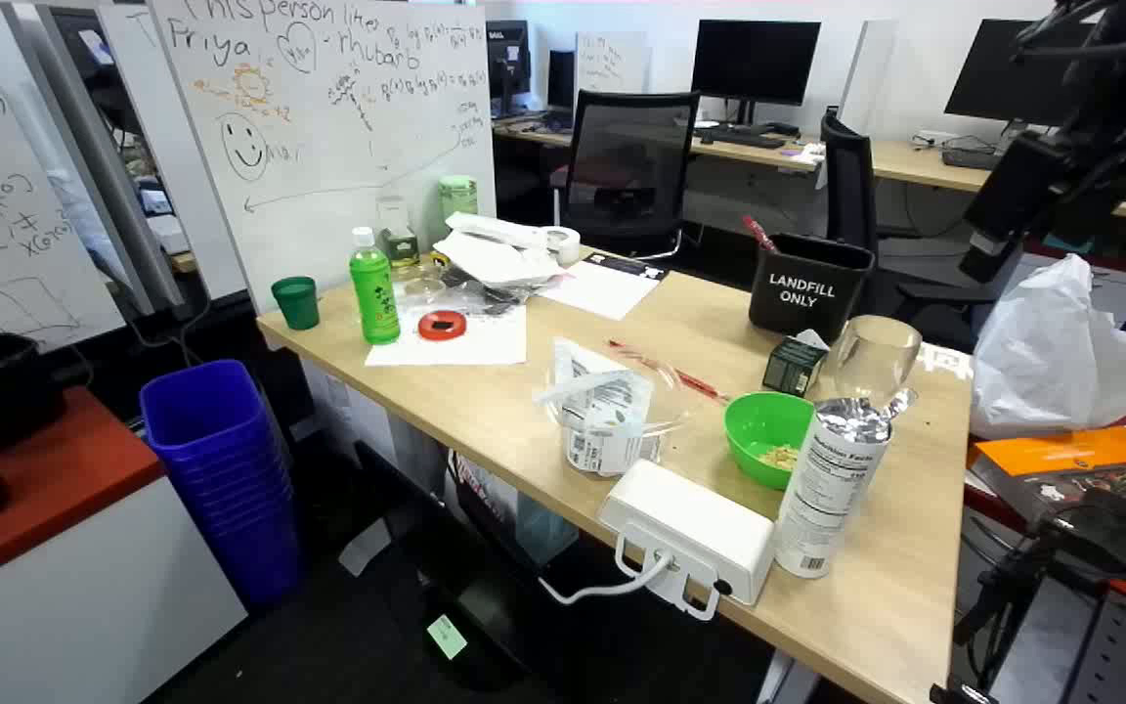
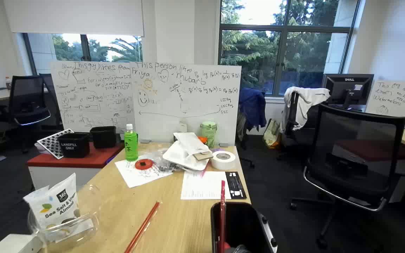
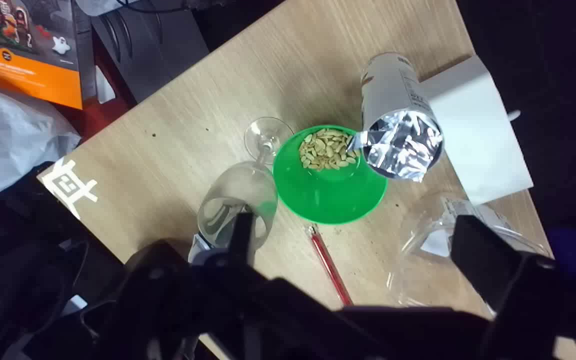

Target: Take the straw from the table and put it in the black storage box

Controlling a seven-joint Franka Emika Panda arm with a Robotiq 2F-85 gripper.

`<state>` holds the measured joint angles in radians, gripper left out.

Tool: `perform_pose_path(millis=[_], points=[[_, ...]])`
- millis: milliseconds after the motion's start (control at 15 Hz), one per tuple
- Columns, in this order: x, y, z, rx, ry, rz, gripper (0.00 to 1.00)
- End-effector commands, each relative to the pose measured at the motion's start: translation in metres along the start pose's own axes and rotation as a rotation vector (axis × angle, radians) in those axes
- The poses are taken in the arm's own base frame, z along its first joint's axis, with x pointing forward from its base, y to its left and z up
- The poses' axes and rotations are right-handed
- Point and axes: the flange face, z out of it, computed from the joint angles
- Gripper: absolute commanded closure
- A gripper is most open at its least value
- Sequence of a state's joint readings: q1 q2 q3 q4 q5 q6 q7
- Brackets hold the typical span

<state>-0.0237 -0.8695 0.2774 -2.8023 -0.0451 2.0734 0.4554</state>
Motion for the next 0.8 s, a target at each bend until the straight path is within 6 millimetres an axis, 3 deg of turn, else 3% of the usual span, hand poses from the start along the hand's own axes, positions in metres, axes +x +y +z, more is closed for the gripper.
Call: perform_pose_path(millis=[0, 133, 733], points=[[-0.0036, 0.0015, 0.0083, -0.010, -0.023, -0.001, 0.00], [-0.0071, 0.0024, 0.0177, -0.018, -0.044, -0.003, 0.00], [-0.0067, 0.0023, 0.0167, -0.017, -0.041, -0.003, 0.00]])
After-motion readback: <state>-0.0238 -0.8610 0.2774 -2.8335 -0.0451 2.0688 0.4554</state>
